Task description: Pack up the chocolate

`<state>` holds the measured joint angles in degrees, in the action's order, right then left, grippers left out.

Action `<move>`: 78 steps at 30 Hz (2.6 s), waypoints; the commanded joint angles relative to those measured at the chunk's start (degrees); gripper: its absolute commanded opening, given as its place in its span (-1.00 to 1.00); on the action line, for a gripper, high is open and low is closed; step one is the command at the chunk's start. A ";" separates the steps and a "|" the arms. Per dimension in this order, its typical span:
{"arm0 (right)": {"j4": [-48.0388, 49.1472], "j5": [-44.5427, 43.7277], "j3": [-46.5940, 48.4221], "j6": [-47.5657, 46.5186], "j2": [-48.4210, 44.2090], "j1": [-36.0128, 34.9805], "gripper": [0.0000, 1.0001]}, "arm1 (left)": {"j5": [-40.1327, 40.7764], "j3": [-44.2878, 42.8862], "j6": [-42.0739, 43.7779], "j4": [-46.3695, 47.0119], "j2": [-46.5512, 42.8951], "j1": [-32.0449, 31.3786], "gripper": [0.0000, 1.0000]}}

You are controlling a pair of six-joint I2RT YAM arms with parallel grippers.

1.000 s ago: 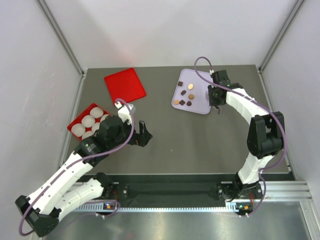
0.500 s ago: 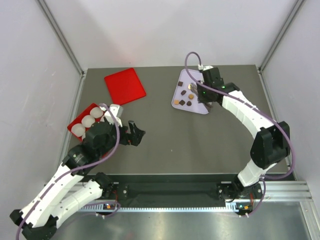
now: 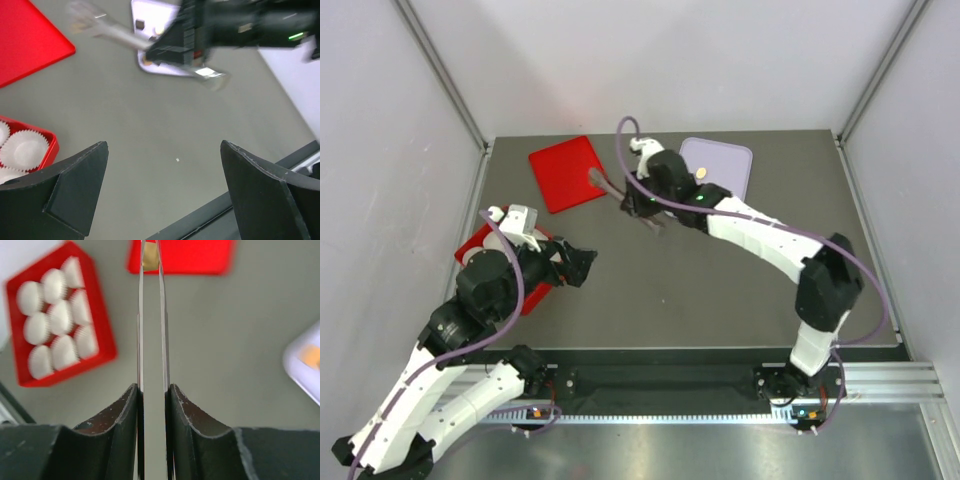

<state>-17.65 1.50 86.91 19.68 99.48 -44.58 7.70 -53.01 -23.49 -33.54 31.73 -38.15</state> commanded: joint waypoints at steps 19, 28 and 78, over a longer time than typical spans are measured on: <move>21.96 2.29 30.24 -2.10 34.11 -12.81 -0.63 | 1.61 -8.86 1.86 -1.00 -2.36 0.09 0.98; 24.42 1.75 33.32 -2.28 38.51 -14.22 -0.60 | 3.81 -8.33 2.57 -1.70 -4.57 0.09 0.98; 22.66 -3.17 33.14 -6.23 40.79 -16.77 -0.19 | 4.87 -8.42 2.92 -1.79 -5.36 0.01 0.98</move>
<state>2.13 -0.27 117.12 14.92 141.10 -60.16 12.53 -60.27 -20.97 -36.49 26.02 -38.15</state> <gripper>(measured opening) 0.400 0.991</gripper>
